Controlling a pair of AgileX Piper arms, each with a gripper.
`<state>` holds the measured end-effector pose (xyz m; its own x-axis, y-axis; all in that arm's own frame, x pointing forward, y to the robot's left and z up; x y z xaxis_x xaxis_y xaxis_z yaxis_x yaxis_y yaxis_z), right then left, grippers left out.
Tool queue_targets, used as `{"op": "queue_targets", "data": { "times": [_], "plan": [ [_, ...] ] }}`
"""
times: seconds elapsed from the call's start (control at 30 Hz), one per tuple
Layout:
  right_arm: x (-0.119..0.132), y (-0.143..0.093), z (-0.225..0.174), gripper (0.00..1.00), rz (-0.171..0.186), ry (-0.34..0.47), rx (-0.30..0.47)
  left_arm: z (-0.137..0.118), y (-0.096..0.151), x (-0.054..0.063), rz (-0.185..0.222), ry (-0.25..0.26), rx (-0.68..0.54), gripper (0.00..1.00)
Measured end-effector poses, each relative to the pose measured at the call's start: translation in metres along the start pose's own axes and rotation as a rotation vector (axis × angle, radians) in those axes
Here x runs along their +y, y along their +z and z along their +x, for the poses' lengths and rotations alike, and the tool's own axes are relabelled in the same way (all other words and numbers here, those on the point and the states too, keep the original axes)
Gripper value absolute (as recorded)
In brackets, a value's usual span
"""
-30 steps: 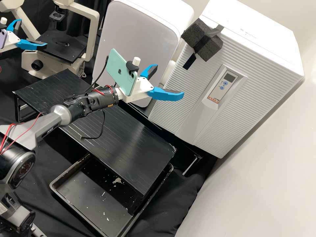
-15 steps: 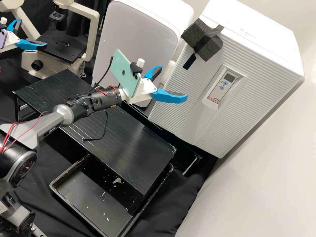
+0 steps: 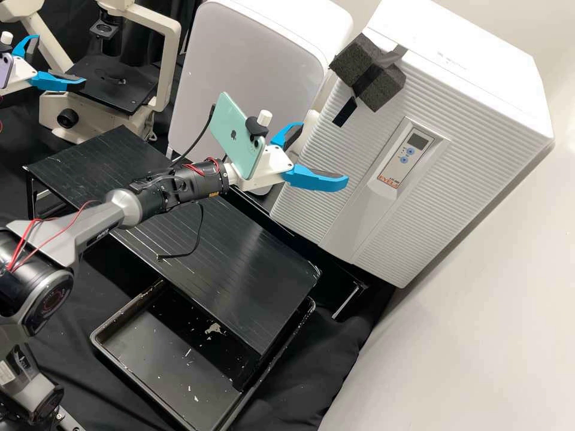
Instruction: Open the incubator door
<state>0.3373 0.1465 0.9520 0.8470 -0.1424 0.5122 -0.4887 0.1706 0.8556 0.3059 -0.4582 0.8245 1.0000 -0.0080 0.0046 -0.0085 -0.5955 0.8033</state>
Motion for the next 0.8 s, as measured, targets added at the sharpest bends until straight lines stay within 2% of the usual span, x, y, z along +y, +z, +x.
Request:
{"op": "queue_targets", "data": {
  "times": [0.13,0.47,0.6,0.8],
  "plan": [
    [0.0009,0.0004,0.0006,0.00,0.015,0.004,0.005,0.0000,0.0000,0.0000,0.000,0.000,0.000,1.00],
    [0.0024,0.0006,0.0018,0.00,-0.005,0.011,0.019,0.0000,0.0000,0.0000,0.000,0.000,0.000,1.00],
    [0.0024,0.0005,0.0018,0.00,0.014,0.011,0.021,0.0000,0.0000,0.0000,0.000,0.000,0.000,1.00],
    [0.0024,0.0005,0.0018,0.00,0.014,0.011,0.021,0.0000,0.0000,0.0000,0.000,0.000,0.000,1.00]
  ]
}}
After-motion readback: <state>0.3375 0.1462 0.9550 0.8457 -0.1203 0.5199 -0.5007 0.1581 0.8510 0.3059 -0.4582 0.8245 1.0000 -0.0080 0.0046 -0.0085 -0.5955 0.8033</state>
